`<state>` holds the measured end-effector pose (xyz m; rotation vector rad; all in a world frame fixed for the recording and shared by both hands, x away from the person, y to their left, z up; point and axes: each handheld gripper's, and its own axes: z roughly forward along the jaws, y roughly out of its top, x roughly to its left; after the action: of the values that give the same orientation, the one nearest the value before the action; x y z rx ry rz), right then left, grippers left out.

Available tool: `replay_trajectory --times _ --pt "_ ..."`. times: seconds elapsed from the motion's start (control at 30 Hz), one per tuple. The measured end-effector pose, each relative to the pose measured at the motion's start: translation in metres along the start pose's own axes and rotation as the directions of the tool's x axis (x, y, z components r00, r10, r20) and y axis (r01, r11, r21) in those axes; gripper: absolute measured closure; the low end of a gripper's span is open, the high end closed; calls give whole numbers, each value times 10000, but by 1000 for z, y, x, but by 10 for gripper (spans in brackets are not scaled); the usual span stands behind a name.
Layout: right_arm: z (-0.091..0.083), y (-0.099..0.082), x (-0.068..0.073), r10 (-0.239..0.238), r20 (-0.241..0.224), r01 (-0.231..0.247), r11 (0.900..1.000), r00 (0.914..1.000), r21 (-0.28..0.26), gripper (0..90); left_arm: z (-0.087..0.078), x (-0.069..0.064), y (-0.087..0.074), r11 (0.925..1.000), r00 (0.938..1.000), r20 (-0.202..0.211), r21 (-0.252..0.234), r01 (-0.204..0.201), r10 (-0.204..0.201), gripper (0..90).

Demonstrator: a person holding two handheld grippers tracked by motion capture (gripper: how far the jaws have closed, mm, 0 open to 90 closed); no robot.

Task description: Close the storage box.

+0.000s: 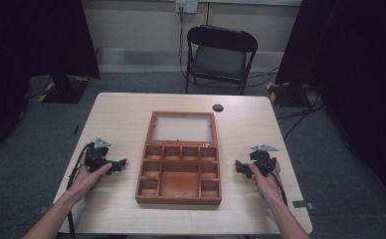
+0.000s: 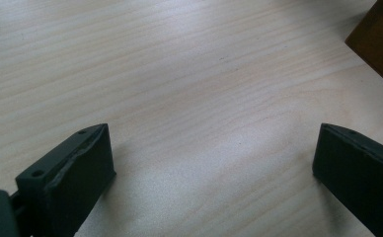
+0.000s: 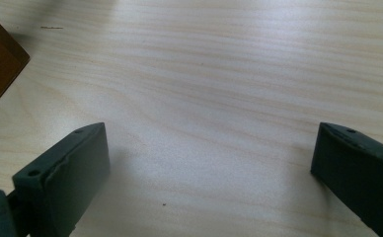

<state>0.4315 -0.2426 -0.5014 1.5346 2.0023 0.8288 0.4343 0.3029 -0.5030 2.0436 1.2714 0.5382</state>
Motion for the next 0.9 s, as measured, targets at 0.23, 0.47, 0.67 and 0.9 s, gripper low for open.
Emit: replay_trajectory --times 0.23,0.47,0.67,0.9 --pt "0 2 -1 -86 -76 87 9999 9999 119 7 -1 -2 2 9998 10000 -41 171 75 -74 31" --pt "-3 15 4 326 -447 -310 9989 9985 363 160 -3 -10 8 9997 9994 338 240 42 -51 170" --pt "-10 34 15 489 -1381 -532 9982 9892 -274 147 -7 -16 26 10000 9978 652 62 75 -79 190" --pt "-18 47 24 36 -1978 -197 9967 9802 -792 196 -11 -26 44 9991 9954 954 -416 33 7 195"
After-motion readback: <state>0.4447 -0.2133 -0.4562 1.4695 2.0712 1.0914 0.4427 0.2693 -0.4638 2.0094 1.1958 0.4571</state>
